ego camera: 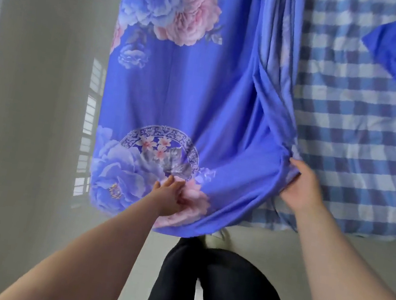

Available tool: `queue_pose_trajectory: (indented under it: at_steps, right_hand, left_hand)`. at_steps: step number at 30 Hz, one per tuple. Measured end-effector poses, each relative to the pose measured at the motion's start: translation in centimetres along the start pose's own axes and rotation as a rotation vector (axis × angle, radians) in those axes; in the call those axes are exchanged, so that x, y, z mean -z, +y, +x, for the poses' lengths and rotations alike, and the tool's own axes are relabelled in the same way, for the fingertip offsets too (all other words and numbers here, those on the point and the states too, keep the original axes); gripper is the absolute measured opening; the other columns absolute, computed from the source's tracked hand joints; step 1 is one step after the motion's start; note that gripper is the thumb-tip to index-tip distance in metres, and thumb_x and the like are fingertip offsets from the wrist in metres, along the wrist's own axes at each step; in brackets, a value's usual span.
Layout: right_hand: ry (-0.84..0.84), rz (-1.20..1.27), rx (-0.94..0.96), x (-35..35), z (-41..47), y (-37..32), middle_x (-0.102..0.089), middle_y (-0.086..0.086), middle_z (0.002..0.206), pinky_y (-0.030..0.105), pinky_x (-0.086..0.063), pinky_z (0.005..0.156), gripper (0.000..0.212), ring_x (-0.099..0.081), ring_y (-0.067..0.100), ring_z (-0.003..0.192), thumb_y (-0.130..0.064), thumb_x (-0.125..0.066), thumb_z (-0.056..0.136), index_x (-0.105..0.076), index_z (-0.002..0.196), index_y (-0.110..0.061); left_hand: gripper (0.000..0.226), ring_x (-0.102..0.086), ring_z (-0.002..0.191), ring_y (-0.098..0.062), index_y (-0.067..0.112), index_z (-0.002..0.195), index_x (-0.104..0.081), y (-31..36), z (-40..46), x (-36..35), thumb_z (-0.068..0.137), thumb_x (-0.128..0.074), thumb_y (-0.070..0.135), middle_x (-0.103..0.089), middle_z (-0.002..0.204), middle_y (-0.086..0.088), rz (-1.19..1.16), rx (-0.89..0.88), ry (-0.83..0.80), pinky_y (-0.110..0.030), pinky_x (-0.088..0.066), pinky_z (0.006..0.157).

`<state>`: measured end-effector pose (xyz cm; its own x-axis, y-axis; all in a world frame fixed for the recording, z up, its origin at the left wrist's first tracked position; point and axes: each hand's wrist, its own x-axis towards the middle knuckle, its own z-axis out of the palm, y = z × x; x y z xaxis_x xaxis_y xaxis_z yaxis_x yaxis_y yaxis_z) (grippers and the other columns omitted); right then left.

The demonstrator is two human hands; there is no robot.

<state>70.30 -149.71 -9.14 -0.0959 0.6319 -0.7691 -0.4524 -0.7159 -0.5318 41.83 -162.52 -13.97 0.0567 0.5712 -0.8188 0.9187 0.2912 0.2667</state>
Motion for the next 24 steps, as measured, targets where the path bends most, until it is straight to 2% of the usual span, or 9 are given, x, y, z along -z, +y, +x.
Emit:
queue_pose_trajectory:
  at_steps: [4, 7, 9, 11, 13, 16, 19, 22, 24]
  right_hand:
    - [0.029, -0.076, 0.049, 1.3, -2.0, -2.6, -0.074, -0.005, 0.091, 0.028, -0.058, 0.075, 0.026, -0.07, 0.009, 0.085, -0.036, -0.058, 0.085, -0.069, 0.099, -0.016]
    - [0.419, -0.614, 0.234, 5.6, -2.9, -1.2, -0.063, -0.012, 0.053, 0.029, -0.047, 0.061, 0.029, -0.058, 0.003, 0.051, -0.041, -0.062, 0.087, -0.068, 0.083, -0.013]
    - [0.507, -0.858, 0.246, 8.2, -3.2, 0.4, -0.069, -0.002, 0.066, 0.033, -0.044, 0.068, 0.031, -0.064, 0.019, 0.068, -0.033, -0.05, 0.097, -0.07, 0.093, -0.01]
    - [0.466, -1.017, 0.22, 9.0, -3.1, 0.8, -0.071, 0.015, 0.095, 0.029, -0.037, 0.07, 0.032, -0.063, 0.031, 0.09, -0.028, -0.045, 0.099, -0.069, 0.103, -0.007]
    - [0.399, -1.192, 0.213, 8.6, -2.8, 0.1, -0.068, 0.018, 0.102, 0.029, -0.032, 0.068, 0.033, -0.061, 0.035, 0.095, -0.029, -0.044, 0.1, -0.067, 0.105, -0.007]
    - [0.248, -1.396, 0.263, 8.5, -2.8, -0.8, -0.067, 0.021, 0.099, 0.038, -0.041, 0.071, 0.033, -0.061, 0.039, 0.093, -0.034, -0.043, 0.099, -0.063, 0.106, -0.008]
    - [0.14, -1.352, 0.207, 9.4, -3.8, -1.6, -0.067, 0.017, 0.102, 0.037, -0.043, 0.074, 0.03, -0.061, 0.036, 0.094, -0.034, -0.051, 0.095, -0.056, 0.115, -0.012]
    - [0.096, -1.18, 0.198, 10.2, -5.0, -2.9, -0.068, 0.01, 0.109, 0.036, -0.047, 0.081, 0.045, -0.063, 0.032, 0.099, -0.034, -0.059, 0.091, -0.048, 0.133, -0.023]
    - [0.065, -1.109, 0.239, 11.0, -5.8, -3.6, -0.066, 0.001, 0.117, 0.034, -0.047, 0.089, 0.051, -0.062, 0.024, 0.105, -0.034, -0.061, 0.09, -0.045, 0.138, -0.025]
  left_hand:
    - [0.102, -0.015, 0.144, -0.023, 0.034, 0.148, -0.018, 0.0, 0.9, 0.3, 0.058, -0.037, 0.077, -0.017, 0.153, 0.001, -0.013, 0.106, -0.097, -0.048, -0.014, 0.115]
    - [0.085, -0.011, 0.144, -0.03, 0.033, 0.15, -0.013, 0.9, 2.0, 1.0, 0.077, -0.039, 0.067, -0.016, 0.154, -0.002, 0.252, 0.098, -0.313, -0.051, -0.021, 0.113]
    - [0.061, -0.033, 0.136, -0.031, 0.033, 0.143, -0.035, 3.6, 2.2, 2.9, 0.085, -0.049, 0.046, -0.036, 0.148, -0.003, 0.216, 0.201, -0.236, -0.046, -0.032, 0.109]
    - [0.036, -0.055, 0.118, -0.03, 0.025, 0.123, -0.055, 8.8, 2.4, 5.5, 0.089, -0.046, 0.026, -0.056, 0.128, -0.007, 0.153, 0.227, 0.122, -0.039, -0.044, 0.096]
    - [0.024, -0.061, 0.106, -0.03, 0.016, 0.111, -0.059, 15.5, 3.2, 7.4, 0.095, -0.046, 0.027, -0.062, 0.114, -0.009, -0.064, 0.087, 0.427, -0.035, -0.045, 0.083]
    - [0.05, -0.058, 0.109, -0.018, 0.018, 0.133, -0.047, 25.5, 5.3, 9.4, 0.092, -0.054, 0.046, -0.057, 0.123, 0.004, -0.569, -0.003, 0.315, -0.029, -0.045, 0.086]
    - [0.066, -0.06, 0.105, -0.021, 0.019, 0.138, -0.038, 31.5, 8.3, 10.5, 0.085, -0.06, 0.053, -0.058, 0.115, 0.004, -0.679, 0.081, 0.328, -0.033, -0.049, 0.09]
    - [0.045, -0.062, 0.101, -0.024, 0.015, 0.121, -0.052, 33.3, 10.1, 11.2, 0.087, -0.061, 0.043, -0.065, 0.102, -0.003, -0.537, 0.169, 0.431, -0.028, -0.044, 0.079]
    - [0.02, -0.064, 0.094, -0.027, 0.015, 0.09, -0.061, 33.1, 10.7, 11.3, 0.085, -0.065, 0.034, -0.068, 0.093, -0.008, -0.502, 0.215, 0.466, -0.027, -0.046, 0.074]
